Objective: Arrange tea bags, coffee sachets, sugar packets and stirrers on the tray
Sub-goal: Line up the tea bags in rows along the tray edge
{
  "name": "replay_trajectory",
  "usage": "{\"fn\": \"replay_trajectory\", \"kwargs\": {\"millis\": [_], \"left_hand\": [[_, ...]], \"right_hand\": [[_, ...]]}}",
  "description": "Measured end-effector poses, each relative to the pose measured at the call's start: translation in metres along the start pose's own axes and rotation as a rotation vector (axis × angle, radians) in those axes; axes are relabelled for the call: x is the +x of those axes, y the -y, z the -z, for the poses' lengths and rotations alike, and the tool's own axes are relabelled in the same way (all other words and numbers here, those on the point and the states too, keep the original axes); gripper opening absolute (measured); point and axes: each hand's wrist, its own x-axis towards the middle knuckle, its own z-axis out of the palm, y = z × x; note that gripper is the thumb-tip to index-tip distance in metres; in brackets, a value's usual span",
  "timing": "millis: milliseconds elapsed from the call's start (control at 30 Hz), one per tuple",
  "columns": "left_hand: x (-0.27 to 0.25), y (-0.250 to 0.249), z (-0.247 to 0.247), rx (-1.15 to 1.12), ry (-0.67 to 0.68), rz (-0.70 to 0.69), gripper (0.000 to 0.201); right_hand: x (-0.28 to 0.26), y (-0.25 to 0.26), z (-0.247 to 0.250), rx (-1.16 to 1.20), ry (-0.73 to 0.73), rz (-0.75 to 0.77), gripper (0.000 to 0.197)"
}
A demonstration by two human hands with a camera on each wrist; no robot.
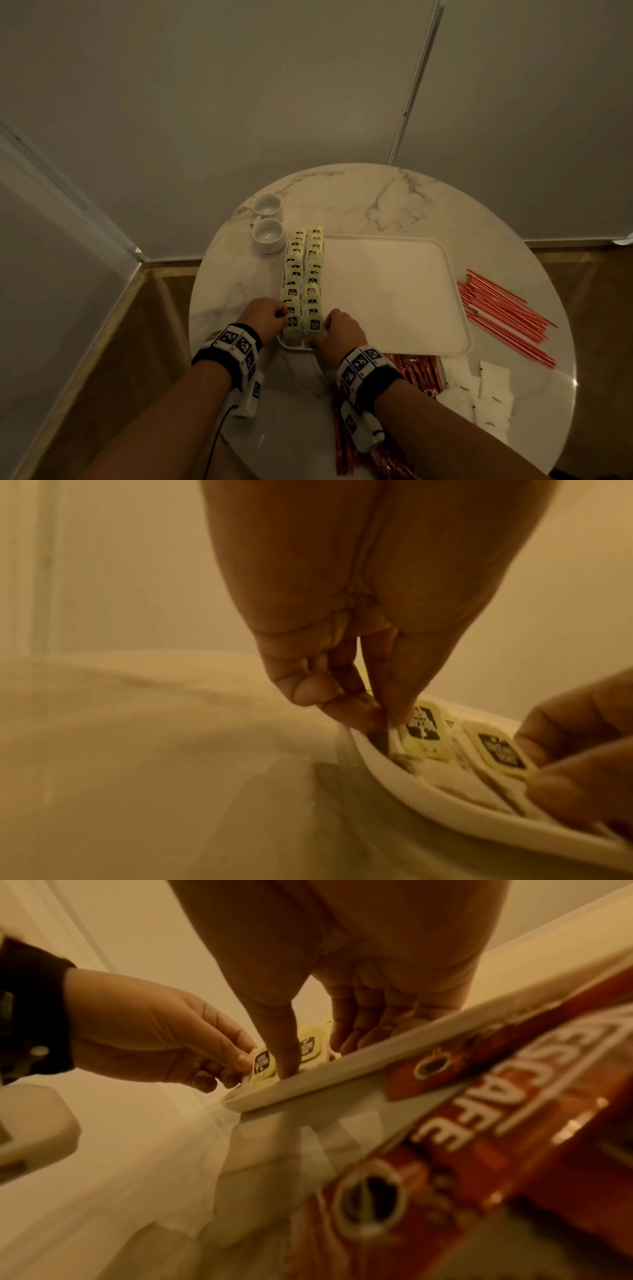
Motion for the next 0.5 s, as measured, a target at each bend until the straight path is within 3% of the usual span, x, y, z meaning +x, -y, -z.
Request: {"fn": "replay_trajectory", "kwargs": {"millis": [133, 267, 400, 500], "left_hand": [[-0.003, -0.004, 0.001, 0.096, -0.045, -0.024, 0.009], [-0.01, -0.001, -0.002, 0.025, -0.086, -0.105, 0.02], [-0.013, 0.008, -0.013, 0.066, -0.023, -0.236, 0.037], [-0.016, 0.013, -0.018, 0.102, -0.033, -0.251, 0.036]], "right_hand": [[0.0, -0.001, 0.002, 0.057, 0.011, -0.006, 0.051], [0.001, -0.002, 0.001, 0.046, 0.006, 0.006, 0.047], [0.002, -0.002, 0.001, 0.036, -0.001, 0.006, 0.044], [0.001, -0.002, 0.001, 0.025, 0.011, 0.012, 0.045]]}}
